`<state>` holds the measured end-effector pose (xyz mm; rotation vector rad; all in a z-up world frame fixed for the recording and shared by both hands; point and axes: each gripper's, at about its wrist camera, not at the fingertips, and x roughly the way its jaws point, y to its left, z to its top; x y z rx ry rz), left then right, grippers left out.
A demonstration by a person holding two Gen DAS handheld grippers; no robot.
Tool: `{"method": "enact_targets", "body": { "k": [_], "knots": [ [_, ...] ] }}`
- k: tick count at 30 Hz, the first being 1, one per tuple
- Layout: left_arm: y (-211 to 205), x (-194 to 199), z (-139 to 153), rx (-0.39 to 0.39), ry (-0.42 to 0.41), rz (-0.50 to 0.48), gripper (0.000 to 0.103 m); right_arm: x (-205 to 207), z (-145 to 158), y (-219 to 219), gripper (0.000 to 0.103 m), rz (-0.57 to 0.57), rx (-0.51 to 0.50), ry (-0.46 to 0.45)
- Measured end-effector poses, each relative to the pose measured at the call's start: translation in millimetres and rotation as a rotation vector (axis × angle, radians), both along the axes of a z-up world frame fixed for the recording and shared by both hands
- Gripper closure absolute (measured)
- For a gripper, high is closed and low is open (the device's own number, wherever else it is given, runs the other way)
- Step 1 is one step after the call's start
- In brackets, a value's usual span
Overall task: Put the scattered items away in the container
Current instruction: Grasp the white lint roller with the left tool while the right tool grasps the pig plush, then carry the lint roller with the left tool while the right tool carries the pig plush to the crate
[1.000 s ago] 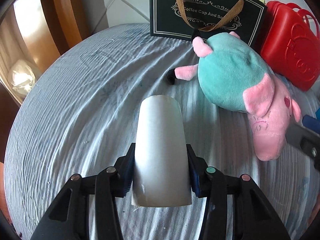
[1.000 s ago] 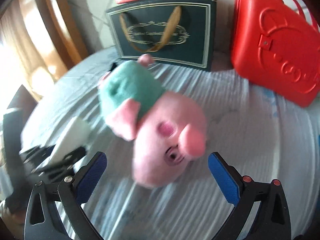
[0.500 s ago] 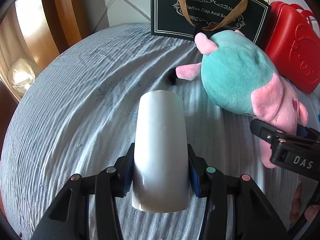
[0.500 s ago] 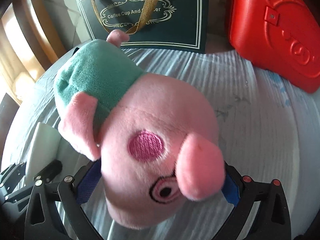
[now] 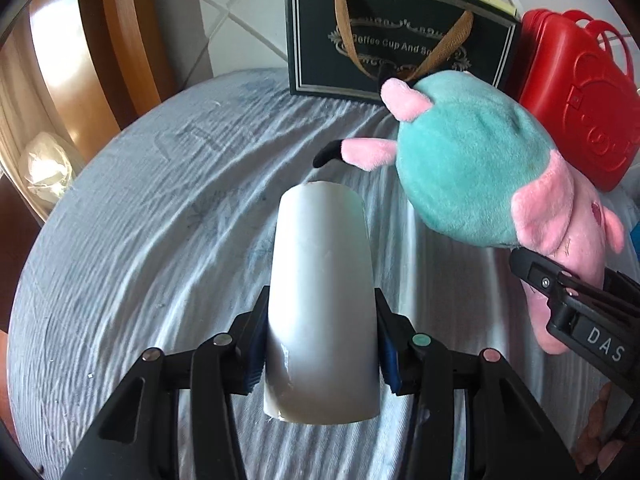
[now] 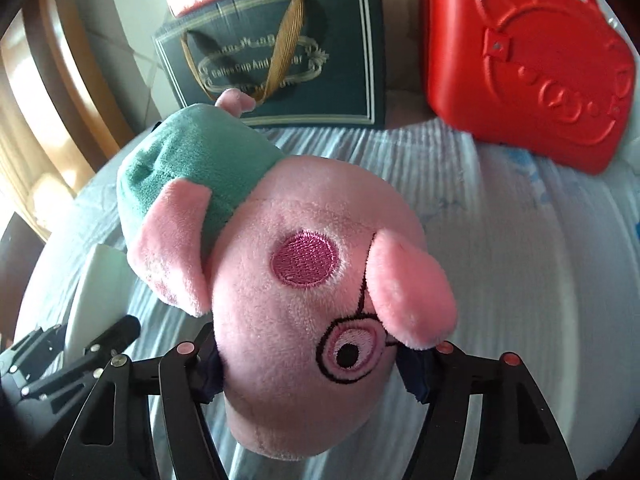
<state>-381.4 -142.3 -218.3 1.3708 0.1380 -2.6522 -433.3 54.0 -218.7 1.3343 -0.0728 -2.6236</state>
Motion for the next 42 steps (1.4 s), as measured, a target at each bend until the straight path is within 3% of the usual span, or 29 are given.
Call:
{"method": "enact_targets", "body": {
  "k": [7, 12, 17, 28, 42],
  "knots": [
    [7, 43, 78, -0.033, 0.122, 0.002, 0.058, 44, 65, 10, 0.036, -0.008, -0.007, 0.1],
    [14, 95, 144, -0.061, 0.224, 0.017, 0.058, 92, 123, 17, 0.036, -0.006, -0.024, 0.196],
    [18, 155, 189, -0.085, 0.285, 0.062, 0.058, 149, 174, 24, 0.036, 0.027, -0.043, 0.275],
    [26, 267, 225, -0.102, 0.343, 0.136, 0.058, 250, 215, 37, 0.036, 0.106, -0.066, 0.355],
    [42, 356, 250, -0.058, 0.426, -0.029, 0.058, 386, 250, 52, 0.036, -0.067, -0.006, 0.428]
  ]
}}
